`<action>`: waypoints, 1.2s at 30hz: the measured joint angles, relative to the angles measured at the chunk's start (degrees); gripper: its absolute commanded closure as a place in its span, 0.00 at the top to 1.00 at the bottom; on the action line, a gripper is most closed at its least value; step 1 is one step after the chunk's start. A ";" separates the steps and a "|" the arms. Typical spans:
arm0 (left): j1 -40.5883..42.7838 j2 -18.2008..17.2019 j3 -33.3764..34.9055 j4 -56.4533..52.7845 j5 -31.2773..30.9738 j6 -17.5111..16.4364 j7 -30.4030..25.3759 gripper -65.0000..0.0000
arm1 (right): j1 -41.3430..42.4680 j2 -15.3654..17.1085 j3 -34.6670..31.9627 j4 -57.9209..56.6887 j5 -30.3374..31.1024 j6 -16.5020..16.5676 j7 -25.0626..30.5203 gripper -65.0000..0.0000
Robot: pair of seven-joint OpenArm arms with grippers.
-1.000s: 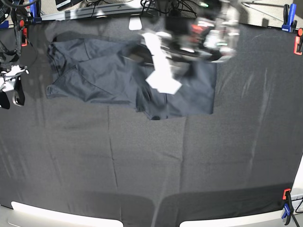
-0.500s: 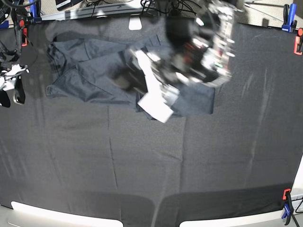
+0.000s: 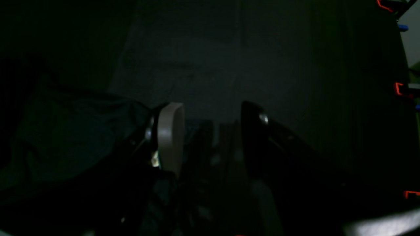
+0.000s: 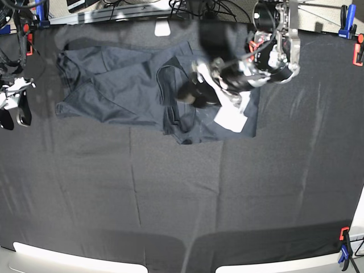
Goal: Layout the t-shirt on the table in an organized manner, then fold the t-shirt properly
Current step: 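Press and smooth the folded end with the left gripper, then withdraw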
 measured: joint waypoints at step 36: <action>1.64 0.22 -4.22 4.85 -0.04 -1.14 -3.19 0.43 | -0.02 0.00 0.00 0.00 0.13 -0.02 -1.03 0.42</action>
